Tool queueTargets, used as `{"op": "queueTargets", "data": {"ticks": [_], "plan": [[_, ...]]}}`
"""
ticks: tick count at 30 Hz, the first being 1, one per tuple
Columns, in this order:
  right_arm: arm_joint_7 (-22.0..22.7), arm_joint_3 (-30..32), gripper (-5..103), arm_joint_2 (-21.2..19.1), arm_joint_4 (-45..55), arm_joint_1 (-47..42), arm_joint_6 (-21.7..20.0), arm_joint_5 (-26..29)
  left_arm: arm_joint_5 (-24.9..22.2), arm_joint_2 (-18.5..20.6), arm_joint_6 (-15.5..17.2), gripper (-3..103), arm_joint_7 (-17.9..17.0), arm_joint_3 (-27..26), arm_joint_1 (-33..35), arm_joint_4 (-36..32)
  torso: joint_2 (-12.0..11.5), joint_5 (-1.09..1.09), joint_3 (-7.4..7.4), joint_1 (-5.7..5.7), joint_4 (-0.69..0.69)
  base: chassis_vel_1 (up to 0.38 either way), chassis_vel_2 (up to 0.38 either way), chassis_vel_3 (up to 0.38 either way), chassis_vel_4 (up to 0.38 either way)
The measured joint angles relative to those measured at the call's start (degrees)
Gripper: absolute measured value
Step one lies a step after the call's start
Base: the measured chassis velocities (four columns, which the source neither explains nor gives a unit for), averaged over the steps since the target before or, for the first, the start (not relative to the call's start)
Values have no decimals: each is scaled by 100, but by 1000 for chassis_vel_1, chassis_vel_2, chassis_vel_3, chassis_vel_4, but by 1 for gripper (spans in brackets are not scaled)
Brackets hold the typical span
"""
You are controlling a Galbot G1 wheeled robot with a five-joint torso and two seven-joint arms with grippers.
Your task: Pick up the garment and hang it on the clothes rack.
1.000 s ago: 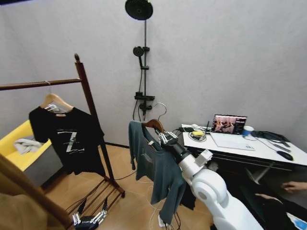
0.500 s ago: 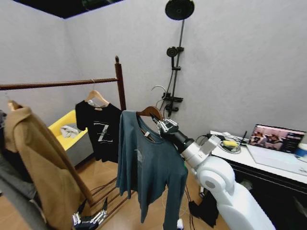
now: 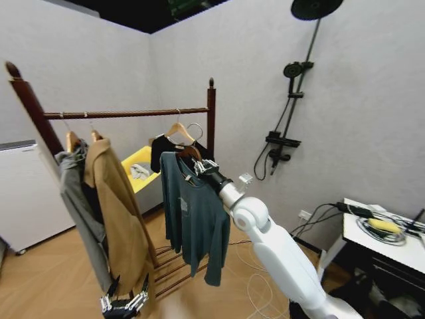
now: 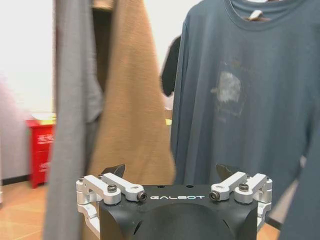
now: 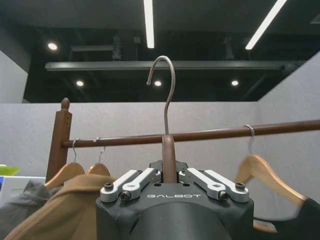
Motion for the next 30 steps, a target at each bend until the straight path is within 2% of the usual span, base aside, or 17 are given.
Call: {"op": "queueTargets", "data": {"ticks": [5, 7, 13, 21, 23, 25, 27, 29, 30], "plan": [[-52, 18, 10, 176, -462, 475, 114, -283, 0, 0, 0, 100, -1, -1, 0, 0, 1, -1, -1, -1, 2, 118, 99, 137, 110], [-88, 149, 10, 339, -932, 774, 159, -489, 0, 0, 0, 100, -1, -1, 0, 0, 1, -2, -1, -1, 2, 89, 75, 58, 82], [-84, 174, 10, 690, -1977, 1368, 164, -508, 0, 1, 0, 100, 0, 0, 0, 0, 0, 1, -1, 0, -4, 24, 6, 6, 19], [-144, -63, 10, 1173, -3009, 1993, 277, -610, 0, 1, 0, 100, 0, -1, 0, 0, 1, -1, -1, -1, 0, 0, 0, 0, 0], [-153, -128, 10, 1518, -3697, 2294, 345, -701, 0, 1, 0, 100, 1, 0, 0, 0, 1, -1, -1, -1, 1, 0, 0, 0, 0], [-153, -133, 10, 1660, -3981, 2425, 375, -746, 0, 0, 0, 100, 0, 0, 0, 0, 1, -1, 0, -1, 0, 0, 0, 0, 0], [-153, -133, 10, 1660, -3981, 2425, 375, -746, 0, 0, 0, 100, 0, 0, 0, 0, 1, -1, 0, -1, 0, 0, 0, 0, 0], [-155, -113, 10, 2071, -5009, 2986, 542, -855, 0, 1, 0, 100, 0, 0, 0, 0, 1, -3, -1, -1, 3, 0, 0, 0, 0], [-165, -74, 10, 2083, -5376, 3154, 617, -955, 0, 0, 0, 100, 0, 0, 0, 0, 1, -1, -2, -1, -1, 0, 0, 0, 0]]}}
